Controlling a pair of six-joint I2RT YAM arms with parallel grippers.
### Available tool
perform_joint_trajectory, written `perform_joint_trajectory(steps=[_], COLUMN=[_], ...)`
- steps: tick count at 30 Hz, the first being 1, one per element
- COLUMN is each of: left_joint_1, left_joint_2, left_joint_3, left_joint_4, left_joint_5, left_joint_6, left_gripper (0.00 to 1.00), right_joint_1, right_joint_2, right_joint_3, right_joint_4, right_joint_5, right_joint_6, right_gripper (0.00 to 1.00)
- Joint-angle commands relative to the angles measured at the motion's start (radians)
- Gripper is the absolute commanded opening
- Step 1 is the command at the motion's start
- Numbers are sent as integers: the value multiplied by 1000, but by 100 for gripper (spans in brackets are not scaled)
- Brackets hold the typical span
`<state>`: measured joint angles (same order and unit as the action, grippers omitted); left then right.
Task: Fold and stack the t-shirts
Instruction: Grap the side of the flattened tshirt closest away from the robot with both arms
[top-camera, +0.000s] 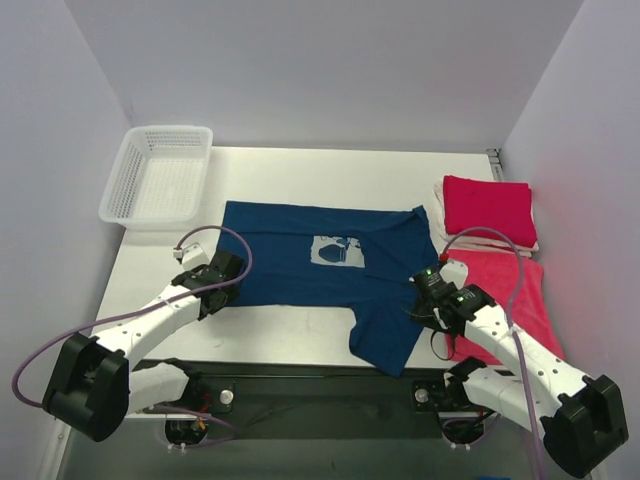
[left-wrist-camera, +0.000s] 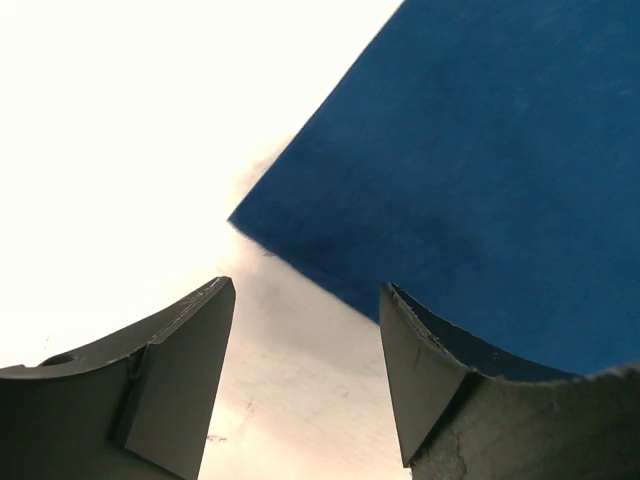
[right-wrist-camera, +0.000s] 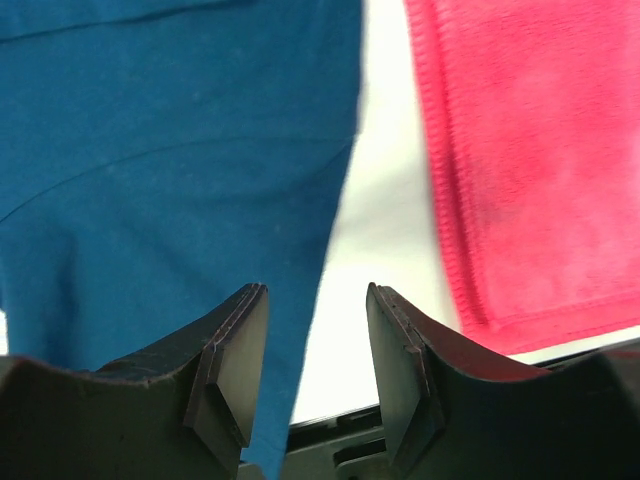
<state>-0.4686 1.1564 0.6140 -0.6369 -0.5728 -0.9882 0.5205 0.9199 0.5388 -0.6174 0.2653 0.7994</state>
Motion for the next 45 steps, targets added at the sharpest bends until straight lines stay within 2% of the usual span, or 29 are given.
perform_joint_trajectory(steps=[1,6,12,20,24,25,27,28,32,45], left_joint_1=[-1,39,111,130,146,153,162,165,170,168], left_joint_2=[25,81,117,203,216,213,210,207,184,106], left_joint_3=[-8,4,10,46,43,41,36,36,35,75], left_joint_4=[-49,-40,36,49,62,71,71,72,71,37], left_joint_5=[-32,-59,-22,10,33,40,47,51,68,65], left_joint_6=[-70,-81,-46,-12,5,8,13,16,25,57], left_gripper=[70,72,71,61,51,42,34,24,2,0], right_joint_1=[27,76,114,167,184,185,193,193,216,432], right_joint_2=[10,51,96,120,131,131,135,142,155,51], right_joint_3=[-2,18,21,-5,-3,-5,0,0,0,-54], right_joint_4=[-10,1,4,-1,-8,-11,-15,-19,-42,-142], right_joint_5=[0,9,3,-17,-20,-20,-20,-21,-28,-112], right_joint_6=[49,63,67,121,135,136,135,135,135,262], right_gripper=[44,44,44,42,41,41,41,41,41,43])
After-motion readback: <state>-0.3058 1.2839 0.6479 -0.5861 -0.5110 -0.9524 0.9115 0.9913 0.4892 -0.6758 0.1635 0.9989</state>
